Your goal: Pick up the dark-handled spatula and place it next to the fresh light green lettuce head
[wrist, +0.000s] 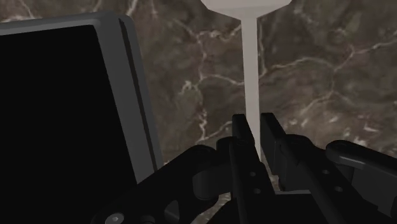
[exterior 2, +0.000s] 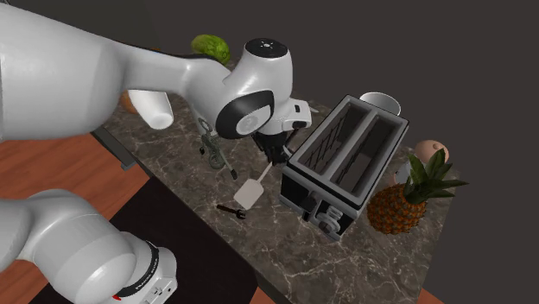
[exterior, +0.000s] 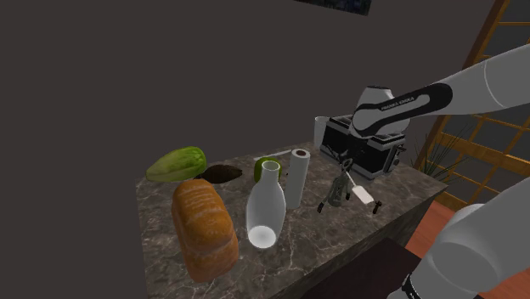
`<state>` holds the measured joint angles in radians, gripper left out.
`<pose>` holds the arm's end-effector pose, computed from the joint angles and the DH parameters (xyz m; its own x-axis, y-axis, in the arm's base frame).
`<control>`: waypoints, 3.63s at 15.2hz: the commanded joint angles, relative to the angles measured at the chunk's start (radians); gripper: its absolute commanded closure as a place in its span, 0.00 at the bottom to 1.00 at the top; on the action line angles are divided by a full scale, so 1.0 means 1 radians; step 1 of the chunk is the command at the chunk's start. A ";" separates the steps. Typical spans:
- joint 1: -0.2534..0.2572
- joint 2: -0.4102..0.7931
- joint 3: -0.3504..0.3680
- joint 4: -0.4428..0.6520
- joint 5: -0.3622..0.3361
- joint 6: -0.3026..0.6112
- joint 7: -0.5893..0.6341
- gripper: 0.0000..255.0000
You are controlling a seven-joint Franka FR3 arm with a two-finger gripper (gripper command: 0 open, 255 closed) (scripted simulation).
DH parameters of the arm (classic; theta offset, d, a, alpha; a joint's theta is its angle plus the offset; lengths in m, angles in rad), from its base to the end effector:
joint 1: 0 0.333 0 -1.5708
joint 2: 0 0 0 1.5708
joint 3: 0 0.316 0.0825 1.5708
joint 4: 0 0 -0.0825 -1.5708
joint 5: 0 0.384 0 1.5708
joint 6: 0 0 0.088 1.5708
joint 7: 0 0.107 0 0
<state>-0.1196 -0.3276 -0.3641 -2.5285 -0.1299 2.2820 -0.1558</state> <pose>0.3825 -0.2032 0.3903 0.9710 -0.2294 0.0668 -0.2298 -0.9732 -0.0008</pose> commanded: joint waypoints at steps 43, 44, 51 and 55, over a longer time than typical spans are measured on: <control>0.136 0.026 0.275 0.414 0.092 -0.403 0.329 1.00; 0.145 0.043 0.289 0.430 0.096 -0.403 0.350 1.00; 0.205 0.184 0.381 0.576 0.110 -0.410 0.495 1.00; 0.240 0.281 0.425 0.686 0.106 -0.426 0.575 1.00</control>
<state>0.1124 -0.0746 0.0512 -1.8737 -0.0223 1.8604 0.4004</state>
